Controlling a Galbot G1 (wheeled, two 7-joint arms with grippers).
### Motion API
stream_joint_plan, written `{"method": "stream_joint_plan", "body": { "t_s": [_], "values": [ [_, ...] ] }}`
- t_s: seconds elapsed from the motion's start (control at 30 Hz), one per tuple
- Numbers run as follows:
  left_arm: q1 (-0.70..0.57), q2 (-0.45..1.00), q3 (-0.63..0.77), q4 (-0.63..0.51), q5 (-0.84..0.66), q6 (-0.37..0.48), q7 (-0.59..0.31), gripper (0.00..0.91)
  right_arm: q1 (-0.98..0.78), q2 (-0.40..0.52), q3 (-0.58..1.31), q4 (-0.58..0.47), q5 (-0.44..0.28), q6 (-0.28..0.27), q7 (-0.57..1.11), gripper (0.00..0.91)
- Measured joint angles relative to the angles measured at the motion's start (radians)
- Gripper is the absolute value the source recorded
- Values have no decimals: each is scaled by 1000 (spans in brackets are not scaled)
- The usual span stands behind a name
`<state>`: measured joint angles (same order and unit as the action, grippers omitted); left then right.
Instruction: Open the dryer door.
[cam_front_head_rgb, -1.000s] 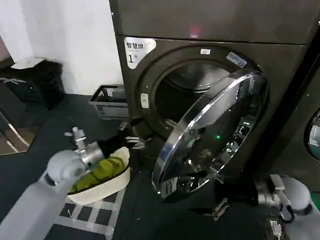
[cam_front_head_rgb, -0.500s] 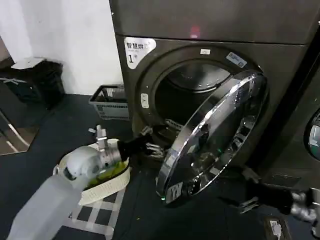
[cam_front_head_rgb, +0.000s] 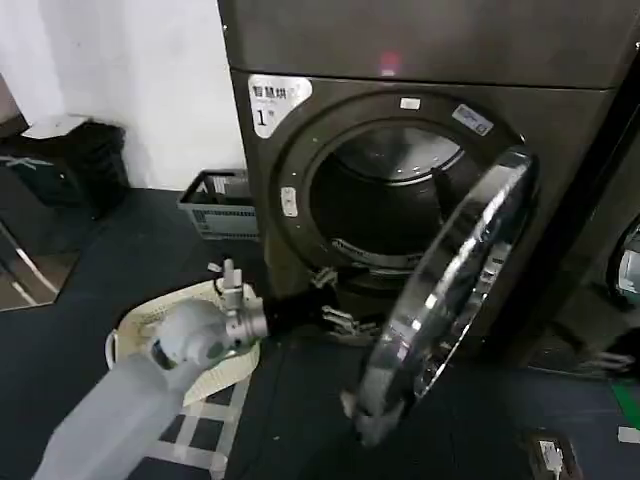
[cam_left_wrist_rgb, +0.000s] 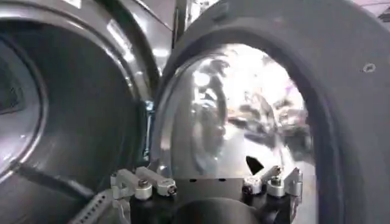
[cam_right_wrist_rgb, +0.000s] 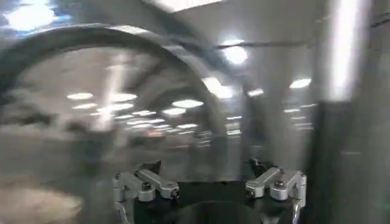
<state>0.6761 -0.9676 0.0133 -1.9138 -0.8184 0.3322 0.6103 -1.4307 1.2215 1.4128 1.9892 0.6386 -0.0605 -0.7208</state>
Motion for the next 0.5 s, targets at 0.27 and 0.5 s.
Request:
{"method": "stream_joint_plan", "body": {
  "t_s": [0.27,0.5],
  "values": [
    [-36,-45,102,2,16,-18,-32,907,0,1,87,74,-45,-49,329,907],
    [-95,-100,213,40,13,-62,-63,907,-22,-23,186,86,-45,-95,525,907]
  ]
}}
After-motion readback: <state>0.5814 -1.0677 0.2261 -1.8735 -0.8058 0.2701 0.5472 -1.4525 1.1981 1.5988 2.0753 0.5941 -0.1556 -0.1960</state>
